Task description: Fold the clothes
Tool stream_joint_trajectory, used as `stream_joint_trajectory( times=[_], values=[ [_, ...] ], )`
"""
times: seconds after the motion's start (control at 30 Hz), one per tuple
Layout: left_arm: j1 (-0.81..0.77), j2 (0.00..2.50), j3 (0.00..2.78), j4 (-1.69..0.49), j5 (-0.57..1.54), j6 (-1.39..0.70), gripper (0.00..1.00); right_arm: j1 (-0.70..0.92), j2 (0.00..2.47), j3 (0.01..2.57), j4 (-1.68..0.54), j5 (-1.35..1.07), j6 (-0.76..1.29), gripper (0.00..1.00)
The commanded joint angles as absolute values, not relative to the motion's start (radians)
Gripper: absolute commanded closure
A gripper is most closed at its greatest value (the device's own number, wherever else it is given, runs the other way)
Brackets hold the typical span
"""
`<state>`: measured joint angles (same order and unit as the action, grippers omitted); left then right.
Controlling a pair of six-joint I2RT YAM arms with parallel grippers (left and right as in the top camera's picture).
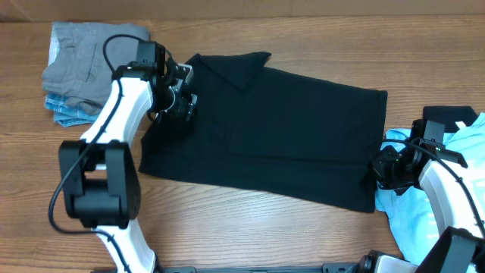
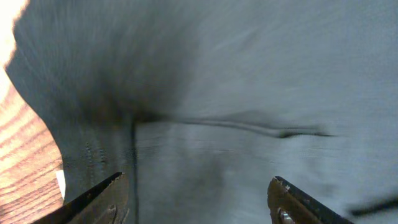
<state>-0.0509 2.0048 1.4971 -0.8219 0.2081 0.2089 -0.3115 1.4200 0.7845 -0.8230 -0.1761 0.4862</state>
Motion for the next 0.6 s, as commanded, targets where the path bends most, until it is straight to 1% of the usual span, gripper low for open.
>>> stream_joint_trajectory(
  times=[0.0, 0.1, 0.2, 0.27, 0.33, 0.4, 0.43, 0.47, 0.5, 0.53, 0.57],
  values=[
    [-0.040, 2.072, 1.513, -0.822, 0.150, 0.186, 0.30, -0.310, 1.402, 0.811, -0.829, -0.162, 0.491, 0.96],
    [-0.040, 2.090, 1.513, -0.822, 0.159, 0.175, 0.32, -0.310, 1.403, 0.811, -0.837, -0.162, 0.490, 0.96],
    [-0.040, 2.097, 1.513, -0.822, 0.199, 0.175, 0.39, -0.310, 1.402, 0.811, -0.843, -0.162, 0.490, 0.96],
    [-0.040, 2.099, 1.513, -0.822, 0.231, 0.175, 0.46, -0.310, 1.403, 0.811, -0.844, -0.161, 0.490, 0.96],
    [-0.040, 2.099, 1.513, -0.825, 0.251, 0.168, 0.56, -0.310, 1.403, 0.811, -0.844, -0.161, 0.490, 0.96],
    [-0.040, 2.099, 1.513, -0.825, 0.263, 0.161, 0.67, -0.310, 1.403, 0.811, -0.844, -0.161, 0.490, 0.96],
    [-0.040, 2.099, 1.513, -0.825, 0.263, 0.156, 0.75, -0.310, 1.402, 0.811, -0.844, -0.161, 0.490, 0.96],
    [-0.039, 2.099, 1.513, -0.825, 0.259, 0.156, 0.76, -0.310, 1.403, 0.811, -0.843, -0.161, 0.490, 0.96],
    [-0.039, 2.099, 1.513, -0.825, 0.242, 0.148, 0.73, -0.310, 1.403, 0.811, -0.843, -0.161, 0.490, 0.96],
    [-0.039, 2.099, 1.514, -0.824, 0.216, 0.130, 0.62, -0.310, 1.403, 0.811, -0.844, -0.161, 0.490, 0.96],
    [-0.038, 2.099, 1.514, -0.820, 0.191, 0.112, 0.55, -0.310, 1.403, 0.811, -0.844, -0.161, 0.490, 0.96]
  ],
)
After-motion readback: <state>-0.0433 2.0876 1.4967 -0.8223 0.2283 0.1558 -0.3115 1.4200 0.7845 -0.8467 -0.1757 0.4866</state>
